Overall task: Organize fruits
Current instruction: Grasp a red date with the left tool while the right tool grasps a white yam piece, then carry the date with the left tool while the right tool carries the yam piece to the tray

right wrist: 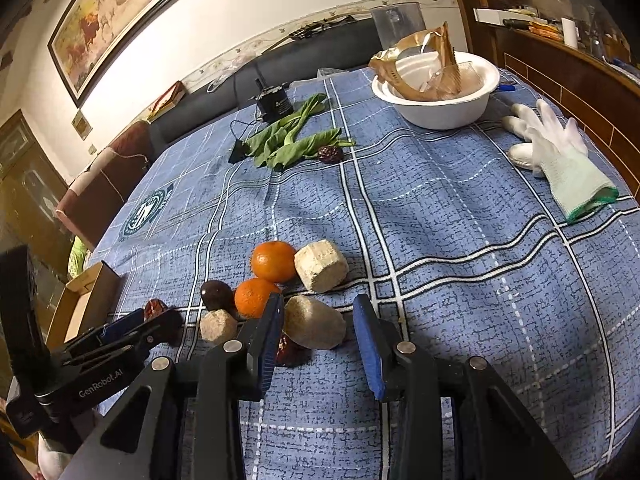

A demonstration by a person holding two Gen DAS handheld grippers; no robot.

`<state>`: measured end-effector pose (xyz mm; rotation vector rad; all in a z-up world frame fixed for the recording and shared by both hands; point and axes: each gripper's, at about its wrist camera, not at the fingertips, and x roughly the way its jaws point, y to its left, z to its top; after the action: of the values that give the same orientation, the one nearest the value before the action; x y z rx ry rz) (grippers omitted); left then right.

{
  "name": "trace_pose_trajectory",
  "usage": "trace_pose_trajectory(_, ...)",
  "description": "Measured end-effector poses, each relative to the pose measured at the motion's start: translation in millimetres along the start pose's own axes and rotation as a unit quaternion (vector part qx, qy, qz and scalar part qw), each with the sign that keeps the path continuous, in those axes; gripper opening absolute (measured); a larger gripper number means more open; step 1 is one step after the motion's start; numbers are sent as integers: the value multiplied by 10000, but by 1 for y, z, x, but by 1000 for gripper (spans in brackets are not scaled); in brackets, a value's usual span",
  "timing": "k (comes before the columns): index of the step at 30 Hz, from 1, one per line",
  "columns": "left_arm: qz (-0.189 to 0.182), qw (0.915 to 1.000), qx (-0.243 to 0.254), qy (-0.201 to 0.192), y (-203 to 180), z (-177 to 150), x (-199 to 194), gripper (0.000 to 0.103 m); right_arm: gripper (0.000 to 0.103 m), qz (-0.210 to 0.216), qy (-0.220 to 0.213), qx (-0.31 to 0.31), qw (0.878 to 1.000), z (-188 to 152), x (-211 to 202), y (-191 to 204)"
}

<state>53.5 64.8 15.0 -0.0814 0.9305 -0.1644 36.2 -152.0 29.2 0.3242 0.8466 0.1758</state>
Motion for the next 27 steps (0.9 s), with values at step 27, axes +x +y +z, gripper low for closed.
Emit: trace_pose_trajectory(27, -400, 9990, -181, -97, 9, -3, -3, 38, 39, -306, -169, -550, 9979, -10, -7, 19)
